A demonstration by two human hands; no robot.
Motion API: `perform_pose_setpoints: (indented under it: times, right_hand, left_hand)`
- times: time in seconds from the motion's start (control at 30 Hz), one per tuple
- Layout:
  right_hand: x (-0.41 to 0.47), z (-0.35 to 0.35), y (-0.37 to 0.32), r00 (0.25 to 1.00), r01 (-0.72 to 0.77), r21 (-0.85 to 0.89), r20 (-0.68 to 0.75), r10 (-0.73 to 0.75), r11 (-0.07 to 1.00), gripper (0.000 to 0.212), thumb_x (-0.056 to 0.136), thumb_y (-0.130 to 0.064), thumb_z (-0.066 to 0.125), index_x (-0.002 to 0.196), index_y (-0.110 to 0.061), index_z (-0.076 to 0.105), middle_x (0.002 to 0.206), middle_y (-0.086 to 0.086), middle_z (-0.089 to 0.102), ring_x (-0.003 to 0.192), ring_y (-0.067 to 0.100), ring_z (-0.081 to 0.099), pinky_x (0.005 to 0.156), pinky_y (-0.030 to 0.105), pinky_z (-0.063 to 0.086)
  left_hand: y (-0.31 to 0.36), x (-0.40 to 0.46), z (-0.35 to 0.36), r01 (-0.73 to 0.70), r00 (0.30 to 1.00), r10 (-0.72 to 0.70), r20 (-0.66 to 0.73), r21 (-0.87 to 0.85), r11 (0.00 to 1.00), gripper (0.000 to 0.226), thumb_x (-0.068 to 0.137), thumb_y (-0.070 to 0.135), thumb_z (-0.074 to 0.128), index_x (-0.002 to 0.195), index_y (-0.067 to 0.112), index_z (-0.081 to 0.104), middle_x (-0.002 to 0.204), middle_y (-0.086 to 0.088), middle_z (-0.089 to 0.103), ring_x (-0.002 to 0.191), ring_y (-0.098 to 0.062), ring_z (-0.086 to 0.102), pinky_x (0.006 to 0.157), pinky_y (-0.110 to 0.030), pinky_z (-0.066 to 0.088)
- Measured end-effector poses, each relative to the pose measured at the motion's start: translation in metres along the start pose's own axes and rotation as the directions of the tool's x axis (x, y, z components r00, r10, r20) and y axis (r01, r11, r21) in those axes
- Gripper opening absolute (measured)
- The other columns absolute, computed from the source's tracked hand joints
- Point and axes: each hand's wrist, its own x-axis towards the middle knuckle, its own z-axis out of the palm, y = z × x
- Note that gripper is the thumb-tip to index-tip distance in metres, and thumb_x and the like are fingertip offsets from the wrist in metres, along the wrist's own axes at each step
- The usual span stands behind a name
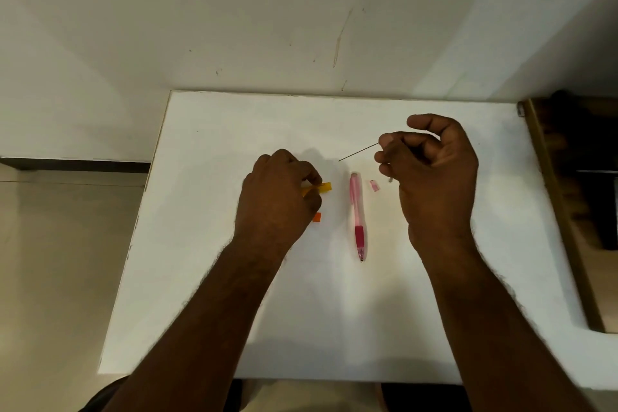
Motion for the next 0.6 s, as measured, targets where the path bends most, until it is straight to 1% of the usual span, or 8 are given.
perform_pose_setpoints:
  times: [0.07,0.17,0.2,0.27,0.37,0.43,0.5,0.6]
  right_hand:
    - [0.001,0.0,-0.001,0.998,-0.065,0.073,0.004,0.065,0.995,0.03,0.087,-0.007,0.077,0.112,-0.013,0.061,0.087,0.006,0.079,0.073,0.021,0.077,0.067,0.032,0.06]
    - [0.001,0.0,-0.002,0.995,-0.1,0.089,0.011,0.099,0.991,0.031,0.087,-0.005,0.077,0.111,-0.015,0.061,0.083,0.003,0.079,0.071,0.02,0.077,0.066,0.03,0.06]
    - [0.001,0.001,-0.002,0.995,-0.104,0.08,0.015,0.103,0.991,0.031,0.087,-0.006,0.077,0.111,-0.016,0.061,0.083,0.003,0.079,0.071,0.02,0.077,0.066,0.03,0.06]
    - [0.001,0.001,-0.002,0.994,-0.106,0.05,0.029,0.105,0.993,0.031,0.087,-0.008,0.077,0.11,-0.017,0.06,0.085,0.004,0.079,0.071,0.02,0.077,0.066,0.03,0.06]
    - [0.001,0.002,-0.001,0.993,-0.104,0.004,0.047,0.104,0.995,0.03,0.087,-0.011,0.078,0.108,-0.021,0.06,0.087,0.003,0.08,0.073,0.019,0.078,0.067,0.03,0.06]
    - [0.0,0.002,-0.001,0.992,-0.109,-0.001,0.056,0.109,0.994,0.03,0.087,-0.011,0.078,0.109,-0.021,0.06,0.085,0.002,0.08,0.072,0.019,0.078,0.065,0.027,0.06]
    - [0.0,0.003,-0.001,0.991,-0.117,0.003,0.071,0.117,0.993,0.031,0.087,-0.01,0.078,0.109,-0.02,0.06,0.084,-0.001,0.08,0.071,0.019,0.078,0.064,0.025,0.06]
    - [-0.001,0.004,0.0,0.988,-0.121,-0.001,0.091,0.121,0.993,0.033,0.086,-0.01,0.079,0.11,-0.02,0.059,0.081,-0.004,0.08,0.069,0.018,0.077,0.064,0.025,0.06]
  left_hand:
    - [0.0,0.0,0.002,0.0,1.0,0.0,0.024,0.021,1.0,0.019,0.085,0.024,0.069,0.102,0.025,0.076,0.105,0.0,0.063,0.102,-0.023,0.056,0.085,-0.04,0.049]
    - [-0.002,0.001,0.004,-0.007,0.999,0.006,0.034,0.027,1.0,0.022,0.084,0.026,0.071,0.106,0.025,0.075,0.107,0.0,0.064,0.104,-0.023,0.056,0.087,-0.038,0.049]
    - [-0.002,0.001,0.004,-0.008,0.999,0.008,0.033,0.003,1.0,0.024,0.083,0.028,0.074,0.107,0.026,0.074,0.108,0.001,0.064,0.104,-0.022,0.057,0.088,-0.038,0.049]
    - [0.0,0.003,0.001,-0.001,1.0,0.003,0.02,-0.109,0.994,0.031,0.08,0.034,0.08,0.11,0.027,0.072,0.108,0.004,0.065,0.102,-0.019,0.058,0.087,-0.033,0.049]
    - [0.005,0.005,-0.004,-0.031,0.999,0.019,-0.048,-0.254,0.967,0.035,0.075,0.044,0.083,0.106,0.031,0.073,0.102,0.011,0.067,0.088,-0.009,0.059,0.074,-0.016,0.043]
    - [0.009,0.005,-0.006,-0.059,0.996,0.034,-0.089,-0.3,0.952,0.032,0.075,0.047,0.082,0.102,0.033,0.075,0.097,0.015,0.069,0.084,-0.006,0.06,0.071,-0.009,0.039]
    - [0.01,0.004,-0.006,-0.061,0.994,0.025,-0.107,-0.347,0.936,0.026,0.076,0.047,0.081,0.099,0.034,0.076,0.094,0.016,0.072,0.083,-0.005,0.062,0.07,-0.005,0.039]
    - [0.012,0.003,-0.007,-0.059,0.993,0.014,-0.116,-0.389,0.92,0.013,0.08,0.043,0.078,0.089,0.035,0.076,0.087,0.017,0.073,0.082,-0.007,0.064,0.071,-0.004,0.039]
